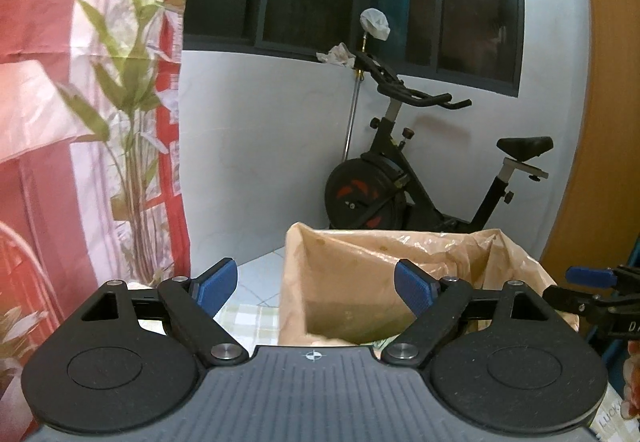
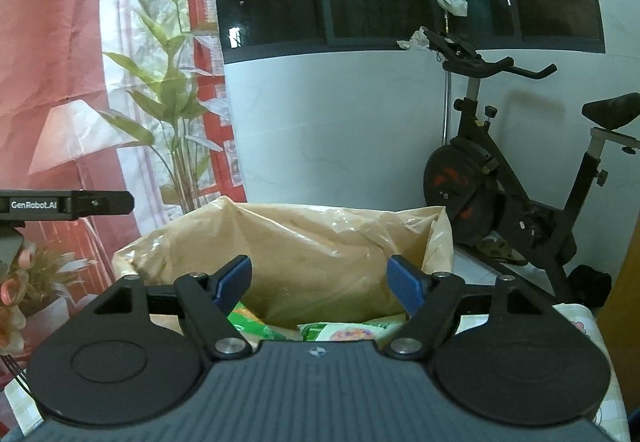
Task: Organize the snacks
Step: 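Return to the pile and grasp the red jerky packet with the right tool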
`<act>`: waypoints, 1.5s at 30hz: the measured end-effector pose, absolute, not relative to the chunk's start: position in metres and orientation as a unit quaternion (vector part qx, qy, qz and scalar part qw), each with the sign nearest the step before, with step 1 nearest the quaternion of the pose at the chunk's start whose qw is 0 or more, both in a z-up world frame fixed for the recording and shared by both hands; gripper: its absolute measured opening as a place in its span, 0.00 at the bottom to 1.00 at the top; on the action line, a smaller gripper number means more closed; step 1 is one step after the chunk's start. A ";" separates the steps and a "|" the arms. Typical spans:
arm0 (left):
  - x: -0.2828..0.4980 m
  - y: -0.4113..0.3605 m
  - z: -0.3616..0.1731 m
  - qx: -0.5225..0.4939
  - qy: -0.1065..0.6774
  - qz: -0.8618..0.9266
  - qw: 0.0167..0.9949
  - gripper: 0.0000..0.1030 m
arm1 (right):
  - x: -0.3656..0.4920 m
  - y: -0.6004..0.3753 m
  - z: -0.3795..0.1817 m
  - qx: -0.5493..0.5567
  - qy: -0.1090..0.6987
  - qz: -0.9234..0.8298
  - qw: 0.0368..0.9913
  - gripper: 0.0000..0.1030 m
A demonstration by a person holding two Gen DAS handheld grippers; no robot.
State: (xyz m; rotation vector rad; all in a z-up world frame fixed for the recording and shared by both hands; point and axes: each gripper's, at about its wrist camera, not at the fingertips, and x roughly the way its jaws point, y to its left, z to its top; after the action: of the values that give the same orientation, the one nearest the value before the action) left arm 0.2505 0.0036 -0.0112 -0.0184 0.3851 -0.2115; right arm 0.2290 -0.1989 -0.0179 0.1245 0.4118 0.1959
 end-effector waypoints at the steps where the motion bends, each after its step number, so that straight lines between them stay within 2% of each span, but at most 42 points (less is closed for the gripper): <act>1: 0.246 0.008 -0.012 -0.009 0.191 -0.104 0.976 0.85 | 0.226 -0.198 -0.018 0.061 0.202 0.098 0.973 0.78; 6: 0.222 0.032 -0.018 -0.022 0.192 -0.099 0.976 0.85 | 0.207 -0.195 -0.018 0.055 0.187 0.098 0.976 0.84; 11: 0.202 0.052 -0.033 -0.037 0.199 -0.072 0.977 0.84 | 0.191 -0.190 -0.022 0.047 0.176 0.097 0.978 0.93; 17: 0.183 0.074 -0.059 -0.056 0.212 -0.047 0.975 0.84 | 0.171 -0.183 -0.035 0.063 0.170 0.108 0.977 0.99; 27: 0.167 0.082 -0.098 -0.047 0.236 -0.025 0.970 0.84 | 0.138 -0.182 -0.075 0.059 0.179 0.122 0.975 0.99; 36: 0.152 0.079 -0.131 -0.059 0.268 -0.033 0.961 0.84 | 0.114 -0.179 -0.131 0.015 0.262 0.123 0.957 0.97; 45: 0.151 0.075 -0.147 -0.070 0.290 -0.044 0.954 0.84 | 0.092 -0.191 -0.162 -0.001 0.341 0.123 0.932 0.92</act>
State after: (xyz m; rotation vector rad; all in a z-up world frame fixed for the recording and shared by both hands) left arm 0.1509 0.0746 -0.1470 -0.1413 0.5886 -0.0890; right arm 0.0924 -0.1910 -0.1618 -0.0023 0.6985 0.2522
